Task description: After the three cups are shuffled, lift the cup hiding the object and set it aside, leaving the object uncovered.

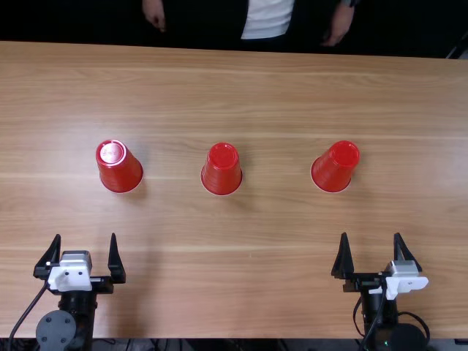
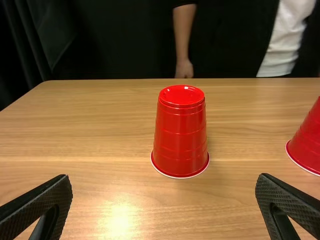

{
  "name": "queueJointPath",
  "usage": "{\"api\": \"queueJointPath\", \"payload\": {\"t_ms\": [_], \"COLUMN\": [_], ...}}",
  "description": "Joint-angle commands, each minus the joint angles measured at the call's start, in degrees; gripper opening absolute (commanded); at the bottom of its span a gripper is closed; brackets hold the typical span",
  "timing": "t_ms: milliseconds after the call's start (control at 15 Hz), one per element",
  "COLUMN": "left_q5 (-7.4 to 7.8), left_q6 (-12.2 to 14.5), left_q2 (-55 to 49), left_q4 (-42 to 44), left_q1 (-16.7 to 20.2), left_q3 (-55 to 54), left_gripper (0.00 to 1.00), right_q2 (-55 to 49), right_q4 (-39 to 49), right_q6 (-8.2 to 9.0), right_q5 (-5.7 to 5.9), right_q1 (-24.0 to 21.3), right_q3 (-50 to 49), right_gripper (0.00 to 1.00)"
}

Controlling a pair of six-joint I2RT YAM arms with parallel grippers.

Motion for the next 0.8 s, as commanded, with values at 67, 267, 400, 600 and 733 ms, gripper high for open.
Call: {"api": "queueJointPath", "payload": {"t_ms": [67,267,400,600,733], "left_q5": [-0.33,-0.12,0.73,0.62,0.30], "left_q6": [0.1,0.1,0.7,0.8,0.8], "left_q2": [-0.6,-0.6,-0.6,-0.6,1.7], "left_q4": [-0.3,-0.3,-0.2,-0.8,-1.4], "left_q1": [0.6,0.5,0.2,-1.1,-0.8], "left_q3": [-2.4,-2.4,-2.2,4.3,12.3], "left_gripper": [1.00,1.00,1.00,1.00,1.00], "right_q2": [-0.4,-0.4,-0.4,-0.4,-0.1], "right_q4": [0.3,0.9,1.0,0.5,0.1], "right_q6": [-0.01,-0.01,-0.01,-0.01,-0.12], "right_q5": [-0.02,0.30,0.62,0.93,0.93], "right_q1": [-0.6,-0.6,-0.9,-1.2,-2.4], "right_q3": [-0.4,-0.5,0.9,7.0,11.5], "right_gripper": [1.00,1.00,1.00,1.00,1.00]}}
